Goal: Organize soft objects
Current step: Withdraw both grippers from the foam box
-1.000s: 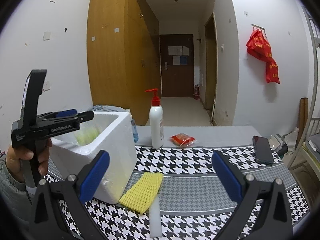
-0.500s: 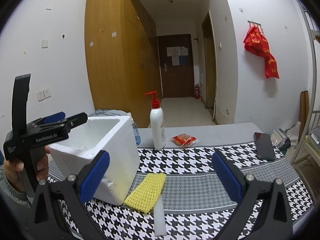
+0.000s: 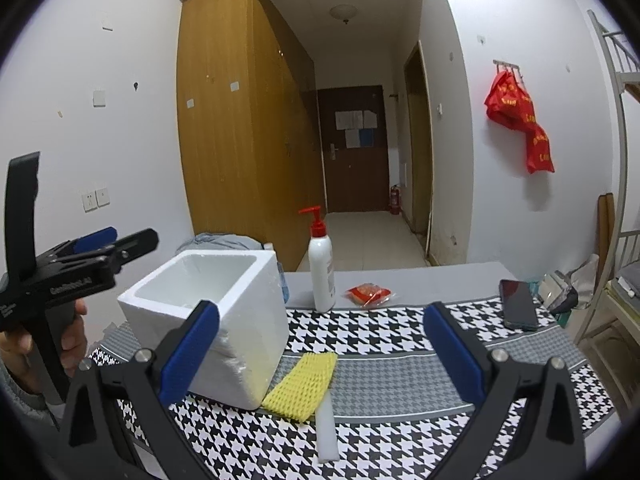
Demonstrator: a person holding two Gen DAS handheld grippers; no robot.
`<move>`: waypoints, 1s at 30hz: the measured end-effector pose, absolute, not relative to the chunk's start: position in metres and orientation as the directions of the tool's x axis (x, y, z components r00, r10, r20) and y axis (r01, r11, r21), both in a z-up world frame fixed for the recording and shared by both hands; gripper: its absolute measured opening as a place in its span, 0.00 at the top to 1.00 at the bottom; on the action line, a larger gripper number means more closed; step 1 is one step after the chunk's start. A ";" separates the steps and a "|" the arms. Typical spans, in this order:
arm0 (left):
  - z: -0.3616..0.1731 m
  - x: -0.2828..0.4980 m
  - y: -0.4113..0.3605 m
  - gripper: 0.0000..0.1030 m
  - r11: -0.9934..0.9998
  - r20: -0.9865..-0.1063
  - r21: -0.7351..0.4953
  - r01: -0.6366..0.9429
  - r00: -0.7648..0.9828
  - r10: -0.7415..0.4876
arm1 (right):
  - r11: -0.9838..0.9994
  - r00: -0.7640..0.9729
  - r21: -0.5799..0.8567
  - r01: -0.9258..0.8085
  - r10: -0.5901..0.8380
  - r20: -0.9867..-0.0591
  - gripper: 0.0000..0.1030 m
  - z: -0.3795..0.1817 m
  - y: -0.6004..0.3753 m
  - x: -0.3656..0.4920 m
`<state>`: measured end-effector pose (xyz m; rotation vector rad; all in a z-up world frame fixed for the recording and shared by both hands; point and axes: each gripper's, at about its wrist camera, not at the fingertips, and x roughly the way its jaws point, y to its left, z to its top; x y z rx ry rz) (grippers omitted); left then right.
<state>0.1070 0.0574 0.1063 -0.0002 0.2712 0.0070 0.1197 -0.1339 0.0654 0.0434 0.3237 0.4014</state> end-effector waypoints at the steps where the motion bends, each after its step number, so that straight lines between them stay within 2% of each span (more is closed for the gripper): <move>1: 0.109 0.100 0.056 0.01 1.000 -0.257 0.005 -0.002 0.966 0.004 | 0.921 0.874 0.102 -0.376 0.389 -0.292 0.00 0.068 -0.135 0.115; 20: 0.125 0.023 0.040 0.01 0.998 -0.155 0.043 0.046 0.987 -0.039 | 0.919 0.900 0.042 -0.391 0.392 -0.189 0.00 0.086 -0.138 0.055; 30: 0.109 0.000 0.038 0.01 0.998 -0.124 0.053 0.044 0.992 -0.037 | 0.923 0.914 -0.010 -0.384 0.379 -0.147 0.00 0.081 -0.138 0.031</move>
